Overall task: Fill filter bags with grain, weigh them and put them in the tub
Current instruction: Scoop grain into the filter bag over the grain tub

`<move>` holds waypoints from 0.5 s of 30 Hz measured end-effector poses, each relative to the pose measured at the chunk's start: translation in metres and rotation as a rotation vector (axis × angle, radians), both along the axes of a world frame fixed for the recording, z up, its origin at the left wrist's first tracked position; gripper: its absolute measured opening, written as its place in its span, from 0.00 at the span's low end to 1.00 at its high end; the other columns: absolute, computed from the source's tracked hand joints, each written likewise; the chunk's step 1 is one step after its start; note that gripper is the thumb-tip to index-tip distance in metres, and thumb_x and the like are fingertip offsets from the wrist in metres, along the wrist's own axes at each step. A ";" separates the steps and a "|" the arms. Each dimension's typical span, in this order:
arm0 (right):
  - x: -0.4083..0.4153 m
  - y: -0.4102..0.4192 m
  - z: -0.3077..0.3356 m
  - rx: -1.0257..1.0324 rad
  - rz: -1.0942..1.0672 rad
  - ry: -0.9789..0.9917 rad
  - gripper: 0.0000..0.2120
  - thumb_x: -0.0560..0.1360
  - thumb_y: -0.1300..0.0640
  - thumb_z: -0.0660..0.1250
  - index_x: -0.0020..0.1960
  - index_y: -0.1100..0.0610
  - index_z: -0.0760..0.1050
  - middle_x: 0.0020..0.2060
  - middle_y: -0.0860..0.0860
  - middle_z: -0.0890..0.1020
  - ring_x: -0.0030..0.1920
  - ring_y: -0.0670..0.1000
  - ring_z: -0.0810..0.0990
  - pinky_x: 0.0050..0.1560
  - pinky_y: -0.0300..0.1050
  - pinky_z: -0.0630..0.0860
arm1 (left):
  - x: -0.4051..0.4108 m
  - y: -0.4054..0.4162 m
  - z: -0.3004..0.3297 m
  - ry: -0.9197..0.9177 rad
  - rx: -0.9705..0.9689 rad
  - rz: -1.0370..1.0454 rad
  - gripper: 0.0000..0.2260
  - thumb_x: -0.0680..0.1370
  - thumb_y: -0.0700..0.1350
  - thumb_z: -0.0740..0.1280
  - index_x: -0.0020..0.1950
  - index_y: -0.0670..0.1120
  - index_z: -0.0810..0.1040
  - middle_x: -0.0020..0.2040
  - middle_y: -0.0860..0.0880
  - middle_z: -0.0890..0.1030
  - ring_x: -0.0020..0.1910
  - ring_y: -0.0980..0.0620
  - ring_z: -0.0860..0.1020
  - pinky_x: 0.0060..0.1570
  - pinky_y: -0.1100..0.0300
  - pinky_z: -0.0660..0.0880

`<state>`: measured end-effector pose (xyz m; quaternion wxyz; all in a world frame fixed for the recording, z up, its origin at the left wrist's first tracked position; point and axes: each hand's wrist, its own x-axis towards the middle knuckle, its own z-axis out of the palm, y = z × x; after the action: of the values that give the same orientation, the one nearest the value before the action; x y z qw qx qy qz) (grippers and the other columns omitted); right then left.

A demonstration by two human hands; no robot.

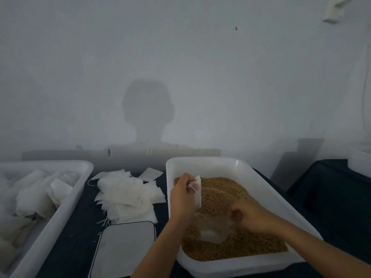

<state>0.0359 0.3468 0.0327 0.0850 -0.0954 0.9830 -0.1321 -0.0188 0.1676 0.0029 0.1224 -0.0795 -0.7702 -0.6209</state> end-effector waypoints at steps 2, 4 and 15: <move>0.009 0.006 0.011 -0.066 -0.009 -0.042 0.09 0.68 0.53 0.75 0.40 0.45 0.75 0.43 0.41 0.76 0.47 0.41 0.75 0.50 0.33 0.72 | 0.001 0.002 0.000 0.010 -0.032 0.029 0.15 0.77 0.33 0.57 0.35 0.49 0.68 0.36 0.51 0.71 0.34 0.58 0.66 0.33 0.66 0.62; 0.017 0.013 0.023 -0.104 -0.040 -0.059 0.08 0.68 0.54 0.75 0.42 0.48 0.76 0.46 0.42 0.78 0.50 0.41 0.74 0.51 0.33 0.69 | 0.004 0.004 0.000 0.049 -0.085 0.070 0.15 0.75 0.31 0.57 0.34 0.49 0.68 0.36 0.52 0.73 0.34 0.60 0.68 0.31 0.70 0.63; 0.022 0.048 0.084 -0.063 -0.196 0.099 0.06 0.66 0.58 0.77 0.40 0.55 0.81 0.39 0.45 0.82 0.43 0.44 0.80 0.46 0.40 0.74 | 0.010 0.008 0.000 0.212 -0.439 -0.109 0.10 0.73 0.31 0.62 0.40 0.45 0.76 0.39 0.51 0.77 0.40 0.53 0.75 0.38 0.67 0.69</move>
<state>0.0576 0.3950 0.1164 0.0198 -0.0080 0.9860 -0.1656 -0.0086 0.1753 0.0026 0.1486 -0.2101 -0.8641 -0.4325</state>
